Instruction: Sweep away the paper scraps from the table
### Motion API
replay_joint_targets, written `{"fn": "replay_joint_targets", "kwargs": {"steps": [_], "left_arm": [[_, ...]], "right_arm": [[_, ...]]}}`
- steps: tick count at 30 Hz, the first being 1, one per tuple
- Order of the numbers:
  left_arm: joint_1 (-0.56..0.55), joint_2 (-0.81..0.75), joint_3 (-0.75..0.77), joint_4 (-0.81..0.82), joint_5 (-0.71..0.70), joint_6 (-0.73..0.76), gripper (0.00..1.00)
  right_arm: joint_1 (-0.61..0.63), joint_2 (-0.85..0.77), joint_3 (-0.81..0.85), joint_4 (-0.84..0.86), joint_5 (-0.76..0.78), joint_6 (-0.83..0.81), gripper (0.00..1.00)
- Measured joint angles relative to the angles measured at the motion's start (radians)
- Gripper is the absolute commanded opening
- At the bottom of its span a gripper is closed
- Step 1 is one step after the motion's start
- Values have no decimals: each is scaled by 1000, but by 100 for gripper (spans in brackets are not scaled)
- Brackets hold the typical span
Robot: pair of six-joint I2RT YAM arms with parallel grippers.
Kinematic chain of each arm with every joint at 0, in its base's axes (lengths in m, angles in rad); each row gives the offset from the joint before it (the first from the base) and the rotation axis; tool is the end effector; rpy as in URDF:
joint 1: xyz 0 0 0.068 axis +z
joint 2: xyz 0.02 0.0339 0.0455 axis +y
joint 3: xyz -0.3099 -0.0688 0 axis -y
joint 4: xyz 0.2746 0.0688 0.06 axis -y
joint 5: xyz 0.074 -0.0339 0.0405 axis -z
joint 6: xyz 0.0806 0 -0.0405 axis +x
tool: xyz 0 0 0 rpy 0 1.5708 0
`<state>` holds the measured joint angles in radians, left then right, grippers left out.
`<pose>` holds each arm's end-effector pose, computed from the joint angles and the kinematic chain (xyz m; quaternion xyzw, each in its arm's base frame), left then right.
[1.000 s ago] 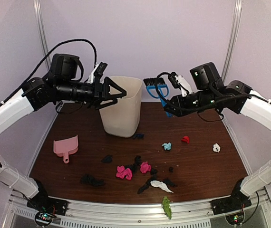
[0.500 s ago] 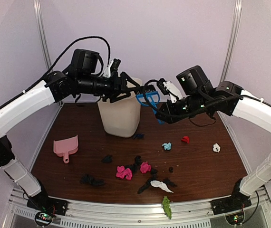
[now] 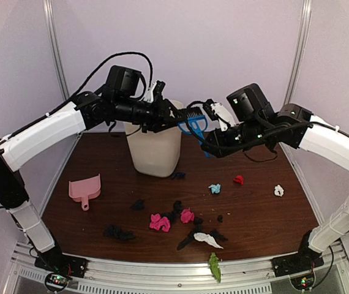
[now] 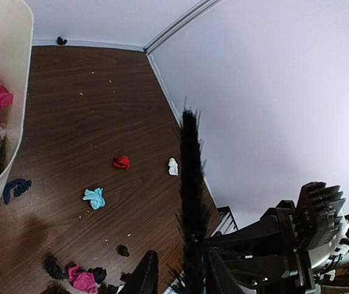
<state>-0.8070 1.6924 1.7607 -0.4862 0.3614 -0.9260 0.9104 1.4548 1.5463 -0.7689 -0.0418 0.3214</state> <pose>0.3003 -0.3548 0.4391 0.0487 0.8291 -0.5062 0.2323 0.2259 0.2963 0.4093 -0.2704 0.8602 0.2649 0.3416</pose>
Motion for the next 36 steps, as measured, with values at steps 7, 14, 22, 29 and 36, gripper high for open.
{"fn": "replay_joint_targets", "kwargs": {"steps": [7,14,22,29,36], "left_arm": [[0,18,23,11,18,-10,6],[0,26,39,13,18,-18,0],[3,22,79,29,-8,-6,0],[34,-3,79,123,-2,-4,0],[62,-52,70,307,25,-41,0]], "right_arm": [[0,5,18,-6,30,0,0],[0,5,21,-5,46,29,55],[-3,-53,18,41,51,106,91],[-79,-156,-10,178,-31,191,93],[-201,-250,-153,446,-195,352,93]]}}
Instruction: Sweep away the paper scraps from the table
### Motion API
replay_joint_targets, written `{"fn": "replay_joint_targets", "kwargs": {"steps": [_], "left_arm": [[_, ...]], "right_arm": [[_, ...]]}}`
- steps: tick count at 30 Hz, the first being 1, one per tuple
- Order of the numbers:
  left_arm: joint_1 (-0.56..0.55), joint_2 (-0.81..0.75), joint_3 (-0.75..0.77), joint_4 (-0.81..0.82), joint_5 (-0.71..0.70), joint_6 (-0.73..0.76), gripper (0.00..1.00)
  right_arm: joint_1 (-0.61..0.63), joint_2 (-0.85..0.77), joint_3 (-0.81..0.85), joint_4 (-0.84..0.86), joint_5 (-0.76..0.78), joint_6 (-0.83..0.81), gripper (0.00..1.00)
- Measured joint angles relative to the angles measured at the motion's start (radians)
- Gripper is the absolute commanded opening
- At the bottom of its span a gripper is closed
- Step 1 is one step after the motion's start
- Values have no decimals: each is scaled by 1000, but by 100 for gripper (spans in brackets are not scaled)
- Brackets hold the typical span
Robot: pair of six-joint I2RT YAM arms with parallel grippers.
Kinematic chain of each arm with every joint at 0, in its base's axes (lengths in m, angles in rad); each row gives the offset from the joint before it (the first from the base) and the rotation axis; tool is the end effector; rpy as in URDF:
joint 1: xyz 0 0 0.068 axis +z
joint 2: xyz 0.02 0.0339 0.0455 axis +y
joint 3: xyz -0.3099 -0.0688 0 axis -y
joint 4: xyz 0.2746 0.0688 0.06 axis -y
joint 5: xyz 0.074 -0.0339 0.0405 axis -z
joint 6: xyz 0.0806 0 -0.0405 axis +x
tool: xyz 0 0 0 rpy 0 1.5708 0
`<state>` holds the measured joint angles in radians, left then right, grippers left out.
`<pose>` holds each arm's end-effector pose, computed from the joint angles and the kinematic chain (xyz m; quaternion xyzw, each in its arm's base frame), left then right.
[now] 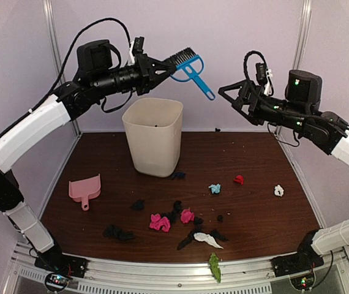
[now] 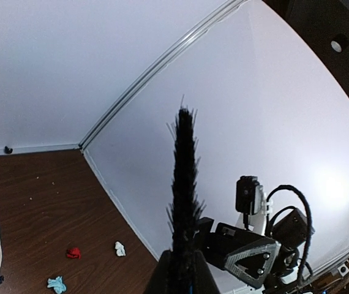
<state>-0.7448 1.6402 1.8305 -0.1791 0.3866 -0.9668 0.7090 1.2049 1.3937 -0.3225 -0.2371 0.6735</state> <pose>0.3091 -0.3263 0.5352 0.0593 0.7009 -0.6155 0.3555 0.2295 0.2218 0.4930 -0.0911 0.7460 0.4853 0.4469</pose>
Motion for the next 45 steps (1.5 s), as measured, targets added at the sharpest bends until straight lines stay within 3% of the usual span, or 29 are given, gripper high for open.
{"fn": "replay_joint_targets", "kwargs": {"steps": [14,23,28,34,45], "left_arm": [[6,11,-3,315,48,-165,0],[6,34,-29,465,64,-279,0],[6,62,-32,492,67,-315,0],[2,85,-33,493,81,-330,0],[-23,111,-22,487,84,-317,0]], "right_arm": [[-53,-30,-144,558,-179,294,92],[-60,29,-164,766,-220,381,87],[-60,53,-165,816,-238,405,81],[-61,64,-163,831,-257,409,63],[-64,89,-101,756,-261,383,50]]}}
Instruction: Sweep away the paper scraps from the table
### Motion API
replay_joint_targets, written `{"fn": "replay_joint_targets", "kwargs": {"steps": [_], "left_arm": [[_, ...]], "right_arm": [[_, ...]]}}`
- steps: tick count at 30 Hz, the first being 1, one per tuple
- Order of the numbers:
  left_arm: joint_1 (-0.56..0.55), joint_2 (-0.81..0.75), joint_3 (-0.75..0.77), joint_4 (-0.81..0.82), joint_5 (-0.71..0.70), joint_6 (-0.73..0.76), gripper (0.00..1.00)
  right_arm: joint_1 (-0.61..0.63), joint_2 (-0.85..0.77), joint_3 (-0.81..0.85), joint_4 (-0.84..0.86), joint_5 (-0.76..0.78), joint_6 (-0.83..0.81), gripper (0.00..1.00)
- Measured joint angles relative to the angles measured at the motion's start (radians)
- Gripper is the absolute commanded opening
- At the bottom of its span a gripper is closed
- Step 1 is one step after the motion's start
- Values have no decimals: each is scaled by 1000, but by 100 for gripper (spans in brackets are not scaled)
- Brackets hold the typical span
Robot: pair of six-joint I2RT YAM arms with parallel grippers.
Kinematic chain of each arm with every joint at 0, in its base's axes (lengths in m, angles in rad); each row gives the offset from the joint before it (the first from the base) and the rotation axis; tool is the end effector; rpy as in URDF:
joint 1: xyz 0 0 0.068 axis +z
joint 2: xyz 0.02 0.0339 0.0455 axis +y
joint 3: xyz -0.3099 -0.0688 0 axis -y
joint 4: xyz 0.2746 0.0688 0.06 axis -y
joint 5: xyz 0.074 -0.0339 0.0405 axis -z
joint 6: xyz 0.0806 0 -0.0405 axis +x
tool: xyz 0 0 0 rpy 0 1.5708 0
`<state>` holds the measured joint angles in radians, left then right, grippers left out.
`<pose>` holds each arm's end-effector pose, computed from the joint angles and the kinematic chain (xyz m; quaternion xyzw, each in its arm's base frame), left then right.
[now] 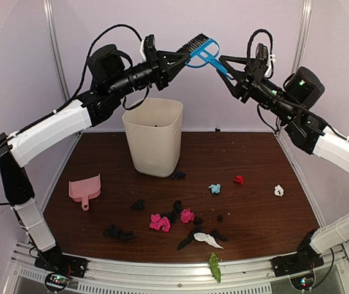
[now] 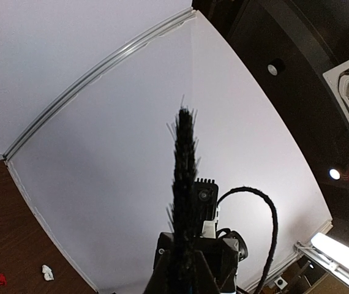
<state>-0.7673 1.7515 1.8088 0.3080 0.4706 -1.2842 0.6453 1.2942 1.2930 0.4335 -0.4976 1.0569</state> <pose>0.3220 -0.3613 0.5461 0.0448 0.5821 -0.7535 0.3023 0.2497 0.2362 0.5320 -0.0963 0.5538 0.7014 0.4383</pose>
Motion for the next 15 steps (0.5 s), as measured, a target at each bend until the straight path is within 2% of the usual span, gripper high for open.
{"fn": "replay_joint_targets", "kwargs": {"steps": [15], "left_arm": [[-13,8,5,-28,0,40,0]], "right_arm": [[-1,8,18,-63,10,-7,38]]}}
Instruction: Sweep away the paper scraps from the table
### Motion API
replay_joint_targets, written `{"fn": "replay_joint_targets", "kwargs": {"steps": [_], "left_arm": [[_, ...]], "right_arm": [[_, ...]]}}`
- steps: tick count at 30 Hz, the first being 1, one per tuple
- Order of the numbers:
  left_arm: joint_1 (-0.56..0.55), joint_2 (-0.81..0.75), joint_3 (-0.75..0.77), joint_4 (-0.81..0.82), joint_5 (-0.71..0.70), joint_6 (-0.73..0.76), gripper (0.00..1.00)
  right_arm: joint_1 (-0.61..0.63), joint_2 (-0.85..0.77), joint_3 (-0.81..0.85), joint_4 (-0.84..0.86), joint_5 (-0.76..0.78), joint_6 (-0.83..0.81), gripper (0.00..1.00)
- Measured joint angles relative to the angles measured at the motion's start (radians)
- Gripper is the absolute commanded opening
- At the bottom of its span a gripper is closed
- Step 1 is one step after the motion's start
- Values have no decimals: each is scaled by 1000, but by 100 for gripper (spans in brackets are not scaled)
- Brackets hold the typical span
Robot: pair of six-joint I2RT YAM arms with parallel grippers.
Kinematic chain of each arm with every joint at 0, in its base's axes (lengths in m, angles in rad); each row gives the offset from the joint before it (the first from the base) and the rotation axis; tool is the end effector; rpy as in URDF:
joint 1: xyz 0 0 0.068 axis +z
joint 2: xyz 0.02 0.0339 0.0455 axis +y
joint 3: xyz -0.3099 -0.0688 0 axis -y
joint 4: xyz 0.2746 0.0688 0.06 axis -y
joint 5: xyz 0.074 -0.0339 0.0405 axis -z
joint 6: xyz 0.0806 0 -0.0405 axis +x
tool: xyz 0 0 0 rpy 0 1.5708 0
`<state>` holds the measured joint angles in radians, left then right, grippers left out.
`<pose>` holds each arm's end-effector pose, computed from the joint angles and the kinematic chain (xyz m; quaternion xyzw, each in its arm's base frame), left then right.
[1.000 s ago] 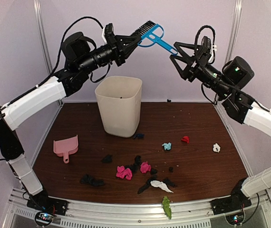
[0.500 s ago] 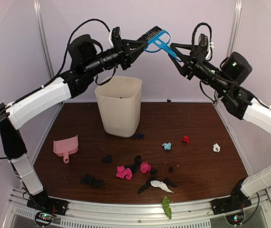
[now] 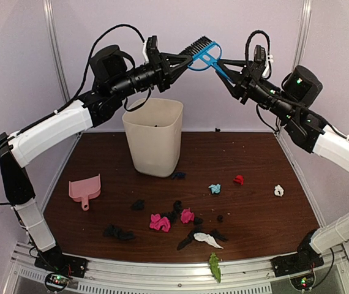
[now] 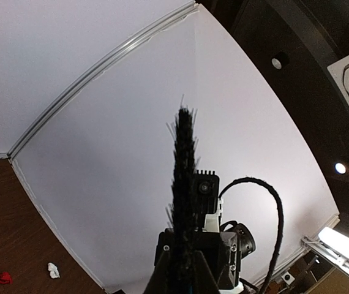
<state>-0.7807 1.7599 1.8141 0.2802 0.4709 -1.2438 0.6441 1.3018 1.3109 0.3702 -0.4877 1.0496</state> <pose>0.3202 -0.3687 0.5405 0.0557 0.5922 -0.7437 0.3053 0.2544 0.2383 0.5285 -0.0861 0.5736 0.6915 0.4305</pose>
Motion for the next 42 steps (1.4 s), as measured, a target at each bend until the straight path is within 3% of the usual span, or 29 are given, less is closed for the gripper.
{"fn": "replay_joint_targets", "kwargs": {"steps": [35,42], "left_arm": [[-20,-43,-65,3,-29,75,0],[-27,-91,-125,-6,-55,103,26]], "right_arm": [[0,21,24,-56,14,-7,0],[4,21,23,-67,-14,-9,0]]}}
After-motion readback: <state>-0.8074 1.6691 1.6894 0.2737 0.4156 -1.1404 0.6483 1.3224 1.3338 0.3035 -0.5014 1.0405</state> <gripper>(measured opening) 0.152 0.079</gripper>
